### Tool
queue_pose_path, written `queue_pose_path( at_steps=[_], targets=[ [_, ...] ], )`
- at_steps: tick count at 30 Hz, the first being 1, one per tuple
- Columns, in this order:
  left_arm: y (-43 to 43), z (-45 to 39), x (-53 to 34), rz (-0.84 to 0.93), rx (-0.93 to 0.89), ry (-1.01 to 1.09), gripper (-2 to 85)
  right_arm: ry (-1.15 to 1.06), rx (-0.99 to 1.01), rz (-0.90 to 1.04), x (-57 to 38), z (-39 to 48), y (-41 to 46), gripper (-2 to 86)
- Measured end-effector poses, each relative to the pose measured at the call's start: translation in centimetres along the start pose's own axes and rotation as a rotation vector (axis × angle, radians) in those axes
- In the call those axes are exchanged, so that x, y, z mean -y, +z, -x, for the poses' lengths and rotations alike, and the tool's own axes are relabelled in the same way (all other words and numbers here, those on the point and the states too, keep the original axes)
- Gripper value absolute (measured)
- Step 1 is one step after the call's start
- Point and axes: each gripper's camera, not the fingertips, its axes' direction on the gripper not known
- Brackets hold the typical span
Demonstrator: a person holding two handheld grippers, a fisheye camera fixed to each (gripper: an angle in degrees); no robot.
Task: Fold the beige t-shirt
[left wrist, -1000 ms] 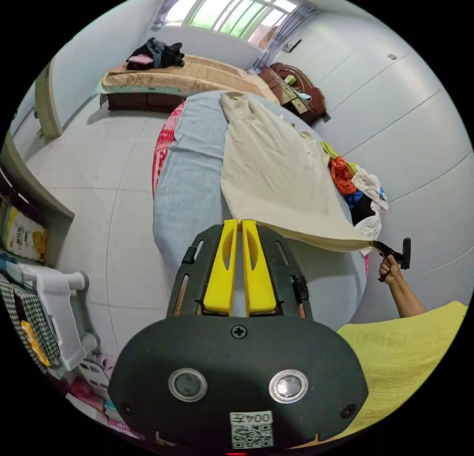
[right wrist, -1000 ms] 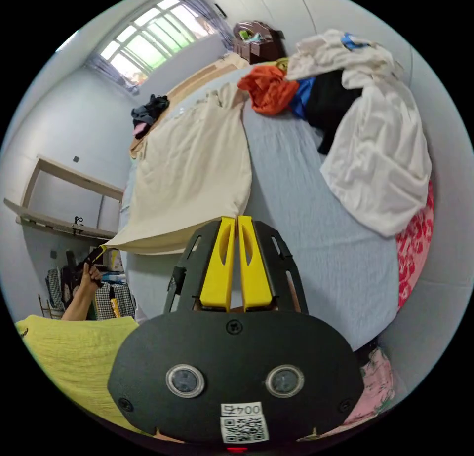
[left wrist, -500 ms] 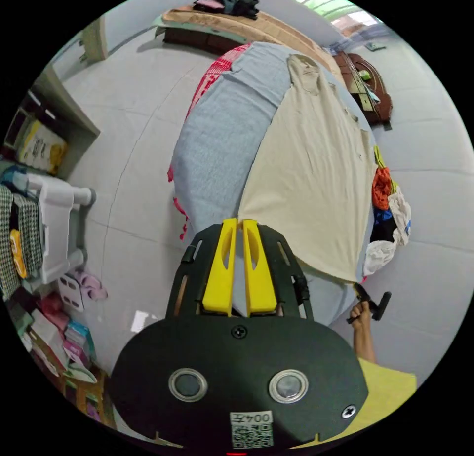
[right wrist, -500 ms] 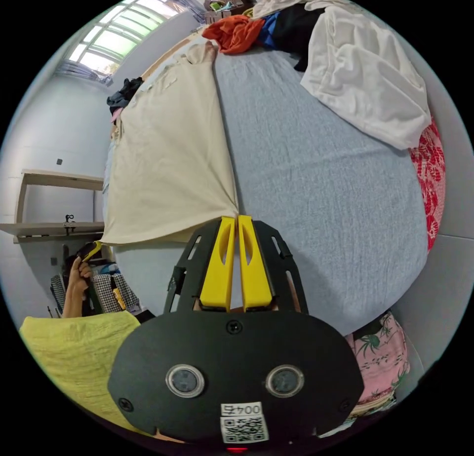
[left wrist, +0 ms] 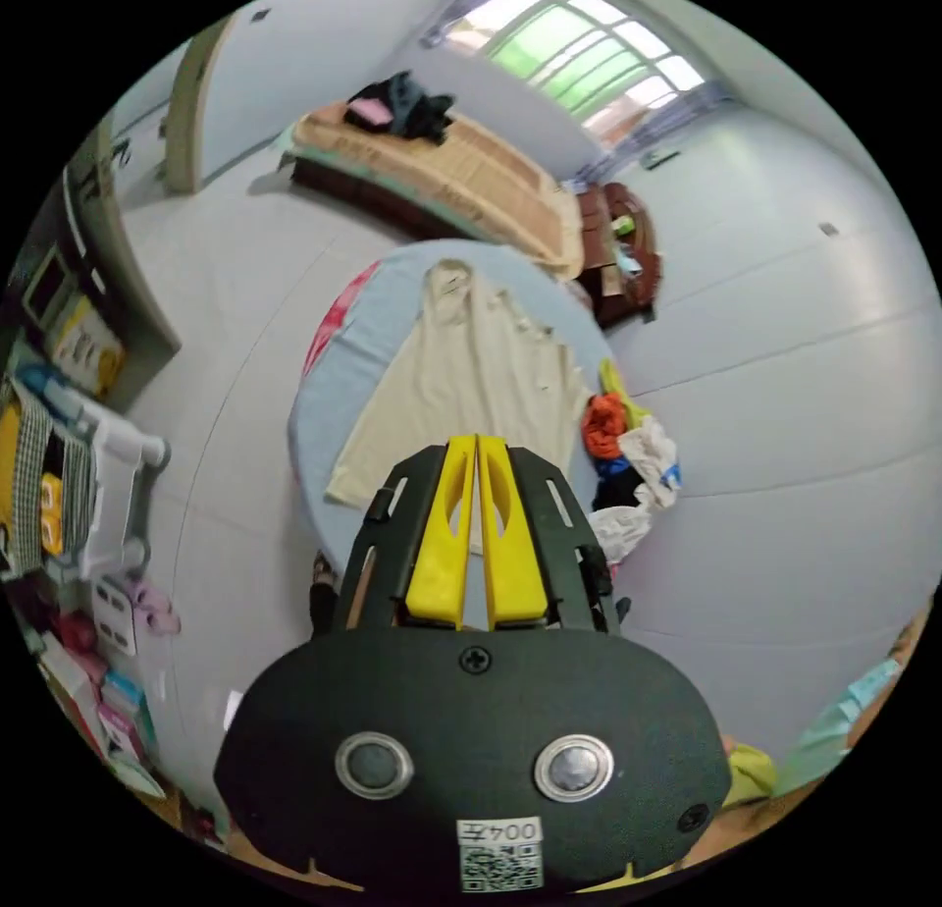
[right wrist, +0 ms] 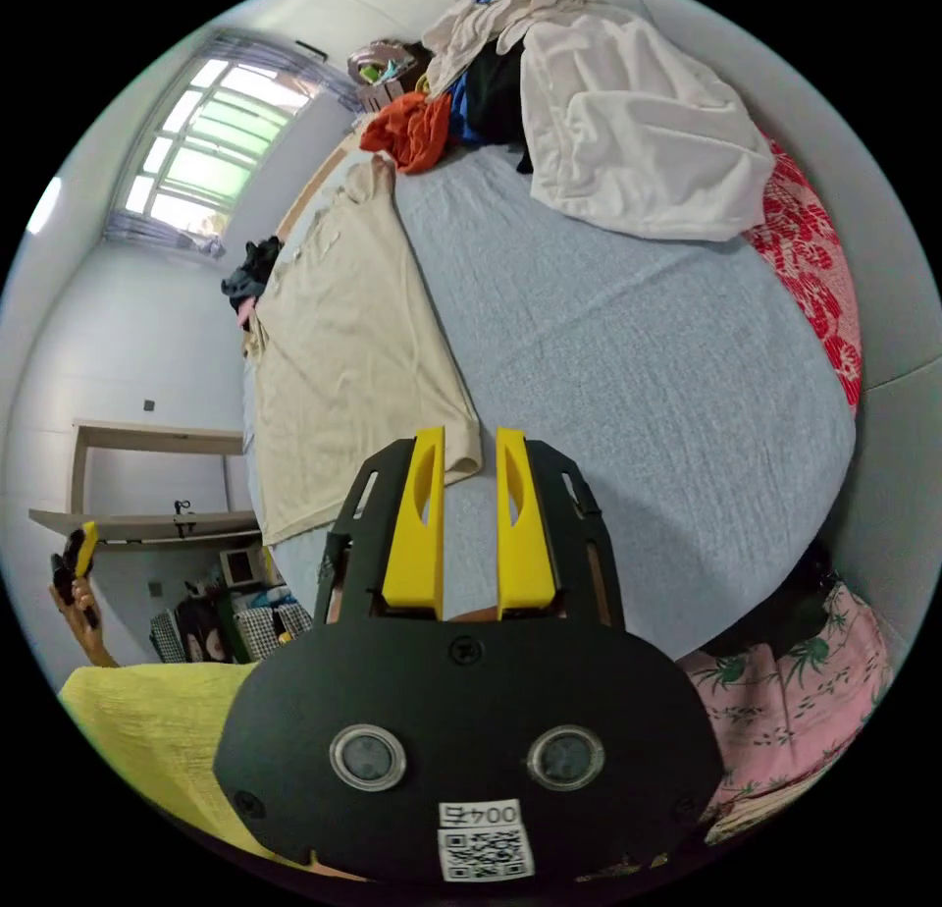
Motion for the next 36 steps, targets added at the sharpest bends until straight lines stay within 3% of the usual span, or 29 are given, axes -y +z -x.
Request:
queue_pose_path(
  at_steps=[6,10,23,28,36],
  targets=[
    [-6.5,-10.0,-3.6,-0.195,0.047,0.209,0.8,-0.011,-0.042,-0.062,-4.6,1.0,-2.1,8.2],
    [-8.3,-11.0,-6.5,-0.342,0.053,0.251,0.8,-0.035,-0.034,-0.096,-6.4,2.5,-2.4,7.0],
    [-11.5,-7.5,-12.9,-0.446,0.083,0.258,0.8,-0.121,0.024,-0.042,-12.9,8.3,0.8,5.3],
    [-13.6,-5.3,-15.7,-0.565,0.088,0.264,0.8,-0.111,0.03,-0.032,-15.3,9.5,1.3,5.1],
    [-9.2,1.6,-15.0,-0.453,0.159,0.222,0.9,-0.206,-0.007,0.041,-19.7,13.5,2.5,5.3]
  ],
)
